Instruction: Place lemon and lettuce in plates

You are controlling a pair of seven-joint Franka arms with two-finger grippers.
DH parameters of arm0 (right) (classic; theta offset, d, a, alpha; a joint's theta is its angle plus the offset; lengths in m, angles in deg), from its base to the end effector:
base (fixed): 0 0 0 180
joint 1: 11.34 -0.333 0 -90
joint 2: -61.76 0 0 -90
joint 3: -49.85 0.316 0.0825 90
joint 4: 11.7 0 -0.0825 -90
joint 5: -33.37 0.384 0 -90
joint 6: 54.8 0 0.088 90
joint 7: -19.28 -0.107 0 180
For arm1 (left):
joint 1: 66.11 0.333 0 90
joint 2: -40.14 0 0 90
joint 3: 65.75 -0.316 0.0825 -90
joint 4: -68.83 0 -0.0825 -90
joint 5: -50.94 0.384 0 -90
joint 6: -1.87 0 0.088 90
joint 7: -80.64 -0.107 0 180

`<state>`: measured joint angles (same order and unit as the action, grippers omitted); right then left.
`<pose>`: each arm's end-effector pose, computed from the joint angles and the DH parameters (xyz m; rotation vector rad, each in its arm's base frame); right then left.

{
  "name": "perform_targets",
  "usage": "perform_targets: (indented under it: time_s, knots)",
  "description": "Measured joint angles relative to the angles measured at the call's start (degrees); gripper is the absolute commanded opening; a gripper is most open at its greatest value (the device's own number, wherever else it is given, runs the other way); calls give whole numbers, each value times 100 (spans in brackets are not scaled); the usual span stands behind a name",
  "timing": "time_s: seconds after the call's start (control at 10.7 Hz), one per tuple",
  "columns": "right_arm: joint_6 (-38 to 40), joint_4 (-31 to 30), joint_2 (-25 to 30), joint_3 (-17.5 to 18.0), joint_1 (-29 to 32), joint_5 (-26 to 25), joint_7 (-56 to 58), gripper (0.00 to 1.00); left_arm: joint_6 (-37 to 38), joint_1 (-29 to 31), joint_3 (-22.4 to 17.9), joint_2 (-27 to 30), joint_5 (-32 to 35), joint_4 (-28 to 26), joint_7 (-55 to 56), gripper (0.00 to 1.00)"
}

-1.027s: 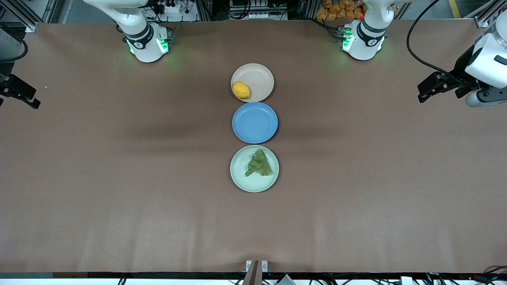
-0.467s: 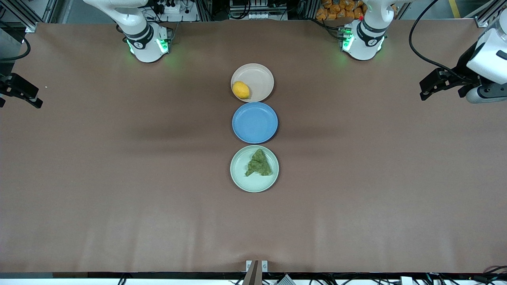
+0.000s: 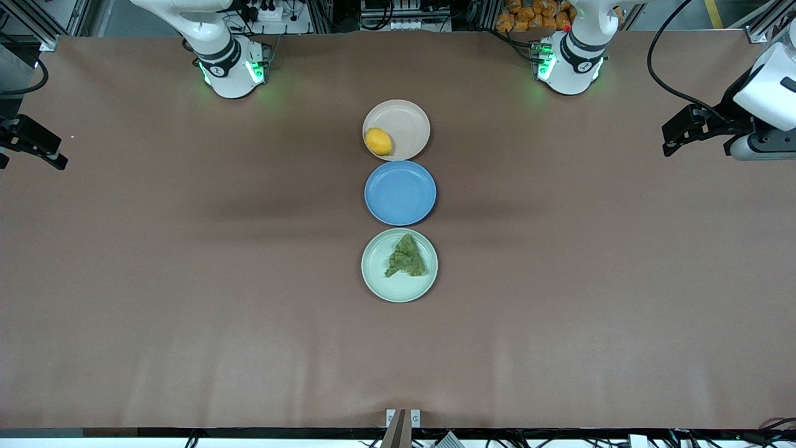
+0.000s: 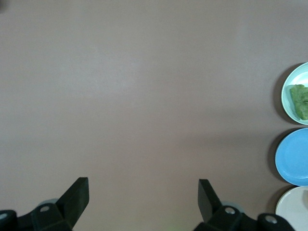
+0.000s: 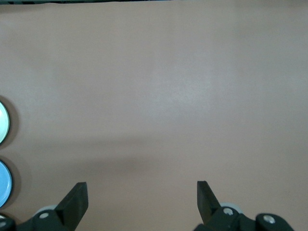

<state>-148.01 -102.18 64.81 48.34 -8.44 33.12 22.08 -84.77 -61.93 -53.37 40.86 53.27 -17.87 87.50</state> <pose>0.5421 -0.0427 0.6550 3.1280 -0.0440 0.1573 0.5401 -0.0741 0.6532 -3.0999 0.0322 -0.0260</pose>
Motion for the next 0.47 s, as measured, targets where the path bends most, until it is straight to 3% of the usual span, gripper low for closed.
perform_targets:
  time_s: [0.47]
  knots:
    - [9,0,0,0,0,1,4,100,0,2,5,0,-218,0,0,100]
